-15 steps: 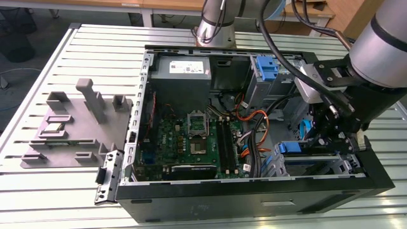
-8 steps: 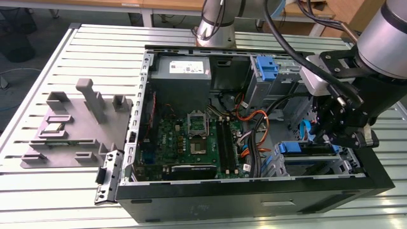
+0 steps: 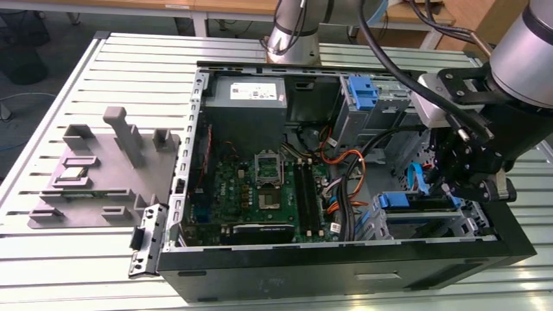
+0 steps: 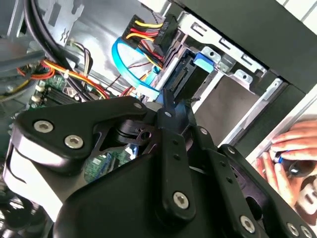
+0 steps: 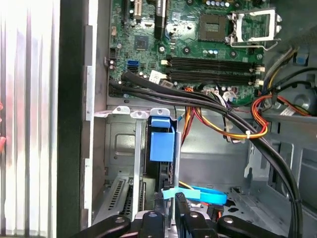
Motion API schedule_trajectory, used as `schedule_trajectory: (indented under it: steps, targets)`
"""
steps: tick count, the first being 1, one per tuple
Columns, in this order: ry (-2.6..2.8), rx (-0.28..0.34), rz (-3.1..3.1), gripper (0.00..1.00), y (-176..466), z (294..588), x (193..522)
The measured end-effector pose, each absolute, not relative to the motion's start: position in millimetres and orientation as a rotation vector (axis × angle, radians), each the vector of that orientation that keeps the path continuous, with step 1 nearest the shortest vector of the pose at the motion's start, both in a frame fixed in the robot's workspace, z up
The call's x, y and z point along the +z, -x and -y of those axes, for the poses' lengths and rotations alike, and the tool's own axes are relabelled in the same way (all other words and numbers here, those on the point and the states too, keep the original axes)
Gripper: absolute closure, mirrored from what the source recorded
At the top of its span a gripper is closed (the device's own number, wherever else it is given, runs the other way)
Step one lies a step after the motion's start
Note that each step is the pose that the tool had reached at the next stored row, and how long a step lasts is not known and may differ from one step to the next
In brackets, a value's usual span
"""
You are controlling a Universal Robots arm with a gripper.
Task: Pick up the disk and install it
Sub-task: 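Insert the first disk wire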
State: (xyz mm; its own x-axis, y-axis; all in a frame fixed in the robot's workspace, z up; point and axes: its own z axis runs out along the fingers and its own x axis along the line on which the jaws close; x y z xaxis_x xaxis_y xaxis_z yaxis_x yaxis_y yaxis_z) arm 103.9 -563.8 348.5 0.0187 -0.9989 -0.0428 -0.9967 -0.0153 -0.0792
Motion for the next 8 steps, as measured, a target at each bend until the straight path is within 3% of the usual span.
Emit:
schedule_trajectory:
  steps: [5,8]
  targets:
    - [2.168,-0.036,-2.155,0.76,-103.9,563.8,348.5]
    - [2.189,0.012,-2.178,0.76,-104.5,563.7,347.9]
